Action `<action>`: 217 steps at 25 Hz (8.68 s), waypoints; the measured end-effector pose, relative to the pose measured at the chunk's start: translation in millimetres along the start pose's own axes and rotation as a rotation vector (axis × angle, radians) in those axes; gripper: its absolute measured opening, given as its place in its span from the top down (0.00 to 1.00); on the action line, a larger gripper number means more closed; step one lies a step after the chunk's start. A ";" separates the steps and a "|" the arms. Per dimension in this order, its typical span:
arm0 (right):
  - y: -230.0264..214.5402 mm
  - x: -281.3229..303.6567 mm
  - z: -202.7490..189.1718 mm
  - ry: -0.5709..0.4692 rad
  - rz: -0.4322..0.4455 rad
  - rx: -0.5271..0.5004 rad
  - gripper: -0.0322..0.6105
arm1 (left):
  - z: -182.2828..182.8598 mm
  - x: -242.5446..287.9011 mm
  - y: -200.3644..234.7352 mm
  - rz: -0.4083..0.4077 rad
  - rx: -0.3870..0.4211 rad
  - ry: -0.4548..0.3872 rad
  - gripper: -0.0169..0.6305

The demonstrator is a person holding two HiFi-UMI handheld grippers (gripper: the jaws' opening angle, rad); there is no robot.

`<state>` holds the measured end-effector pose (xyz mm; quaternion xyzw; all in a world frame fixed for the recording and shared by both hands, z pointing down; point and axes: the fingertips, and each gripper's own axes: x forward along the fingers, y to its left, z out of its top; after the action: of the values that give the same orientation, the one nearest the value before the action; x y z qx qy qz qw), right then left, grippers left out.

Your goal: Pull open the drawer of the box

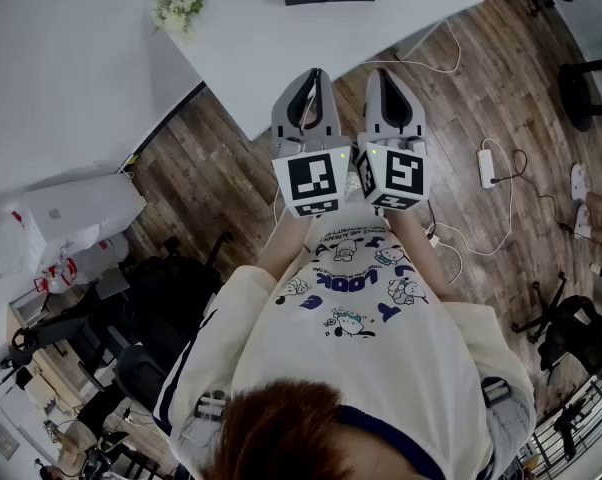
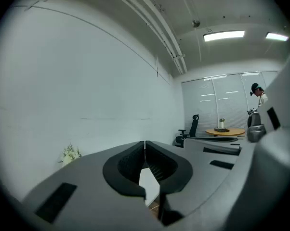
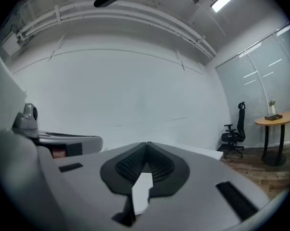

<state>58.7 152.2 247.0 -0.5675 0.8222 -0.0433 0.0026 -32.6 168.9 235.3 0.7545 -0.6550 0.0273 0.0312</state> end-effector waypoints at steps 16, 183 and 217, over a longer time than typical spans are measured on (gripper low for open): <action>-11.0 3.2 -0.6 -0.008 -0.003 0.009 0.90 | -3.1 7.3 -6.3 0.012 -0.002 0.012 0.94; -141.5 278.0 -176.4 0.469 0.040 0.094 0.90 | -231.9 331.2 24.3 0.032 -0.273 0.628 0.76; -140.0 268.4 -162.3 0.437 0.042 0.089 0.90 | -234.7 309.5 22.6 0.061 -0.254 0.637 0.86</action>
<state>85.2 -136.5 431.0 -0.5267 0.8121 -0.2016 -0.1497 -11.6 -120.2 494.9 0.6783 -0.6327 0.1804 0.3271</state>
